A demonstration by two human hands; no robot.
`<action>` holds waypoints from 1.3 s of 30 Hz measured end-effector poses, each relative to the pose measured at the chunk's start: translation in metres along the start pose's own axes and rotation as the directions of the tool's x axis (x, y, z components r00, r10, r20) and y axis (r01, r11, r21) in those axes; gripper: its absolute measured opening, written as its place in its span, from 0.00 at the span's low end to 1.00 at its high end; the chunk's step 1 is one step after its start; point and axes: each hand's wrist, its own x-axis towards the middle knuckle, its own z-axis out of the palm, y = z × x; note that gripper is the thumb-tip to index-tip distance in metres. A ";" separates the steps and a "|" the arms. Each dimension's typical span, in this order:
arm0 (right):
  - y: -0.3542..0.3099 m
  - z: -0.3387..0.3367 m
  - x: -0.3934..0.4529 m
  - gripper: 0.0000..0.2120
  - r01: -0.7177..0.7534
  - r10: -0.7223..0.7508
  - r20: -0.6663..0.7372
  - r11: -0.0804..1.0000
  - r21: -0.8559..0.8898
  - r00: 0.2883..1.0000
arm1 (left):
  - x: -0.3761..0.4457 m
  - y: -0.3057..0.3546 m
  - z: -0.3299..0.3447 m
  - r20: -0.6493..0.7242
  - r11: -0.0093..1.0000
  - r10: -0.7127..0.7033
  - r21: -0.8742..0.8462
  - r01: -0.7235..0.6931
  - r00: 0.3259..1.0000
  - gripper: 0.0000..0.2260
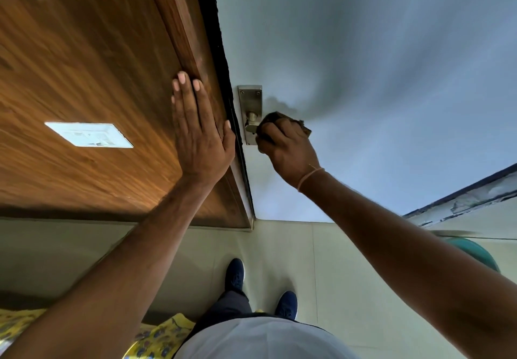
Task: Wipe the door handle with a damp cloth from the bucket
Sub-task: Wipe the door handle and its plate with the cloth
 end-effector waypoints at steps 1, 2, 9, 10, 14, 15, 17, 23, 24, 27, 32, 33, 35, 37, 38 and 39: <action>-0.001 0.001 0.000 0.06 0.013 -0.013 0.004 1.000 -0.006 1.000 | 0.000 0.000 0.000 -0.002 1.000 0.003 0.000 -0.003 1.000 0.33; 0.002 0.001 -0.002 0.06 0.011 -0.011 -0.001 1.000 -0.006 1.000 | 0.001 0.000 0.000 -0.002 1.000 0.005 -0.002 -0.005 1.000 0.33; 0.034 -0.012 -0.039 0.05 -0.107 0.106 -0.012 0.993 -0.048 0.994 | 0.000 0.005 -0.002 -0.013 1.000 -0.009 -0.025 0.008 1.000 0.33; 0.029 -0.013 -0.034 0.05 -0.115 0.115 -0.008 0.992 -0.059 0.993 | 0.000 0.005 -0.002 -0.014 1.000 -0.011 -0.025 0.011 1.000 0.33; 0.002 -0.006 -0.012 0.09 -0.107 0.107 0.006 0.994 -0.034 0.994 | 0.003 0.005 -0.002 -0.012 1.000 -0.014 -0.024 0.013 1.000 0.33; 0.003 -0.005 -0.014 0.08 -0.102 0.103 0.011 0.994 -0.034 0.995 | 0.003 0.004 -0.001 -0.015 1.000 -0.012 -0.024 0.011 1.000 0.33; 0.015 -0.005 -0.027 0.06 -0.108 0.109 0.012 0.993 -0.043 0.994 | 0.002 0.003 0.000 -0.017 0.999 -0.003 -0.032 0.003 1.000 0.33; 0.022 -0.010 -0.034 0.08 -0.176 0.178 0.043 0.983 -0.048 0.983 | 0.001 0.004 -0.002 -0.005 0.999 -0.008 -0.044 0.008 1.000 0.34; 0.016 -0.007 -0.029 0.09 -0.176 0.178 0.040 0.983 -0.048 0.983 | 0.000 0.006 -0.001 0.000 0.999 -0.018 -0.049 0.018 1.000 0.34; 0.011 0.000 -0.033 0.07 -0.284 0.285 -0.008 0.959 0.016 0.959 | 0.000 0.010 -0.001 0.002 0.998 -0.029 -0.063 0.029 1.000 0.35; 0.011 0.005 -0.078 0.24 -0.733 0.731 0.090 0.657 0.178 0.677 | -0.003 0.004 -0.002 0.014 0.996 -0.015 -0.087 0.016 1.000 0.34; 0.007 0.005 -0.079 0.25 -0.794 0.786 0.162 0.548 0.265 0.596 | -0.003 0.004 -0.002 0.018 0.996 -0.015 -0.092 0.017 1.000 0.34; -0.002 -0.002 -0.066 0.21 -0.835 0.879 0.333 0.120 0.537 0.341 | -0.003 0.003 -0.001 0.020 0.995 -0.013 -0.098 0.015 1.000 0.34; -0.011 -0.007 -0.050 0.16 -0.659 0.851 0.524 -0.380 0.649 0.026 | -0.002 0.003 -0.001 0.019 0.994 -0.014 -0.105 0.016 1.000 0.34; -0.016 -0.005 -0.043 0.15 -0.512 0.772 0.632 -0.570 0.643 -0.067 | -0.002 0.004 -0.001 0.020 0.994 -0.016 -0.108 0.018 1.000 0.34; -0.022 -0.002 -0.036 0.15 -0.326 0.670 0.737 -0.718 0.615 -0.087 | -0.002 0.004 -0.001 0.022 0.994 -0.016 -0.109 0.019 1.000 0.34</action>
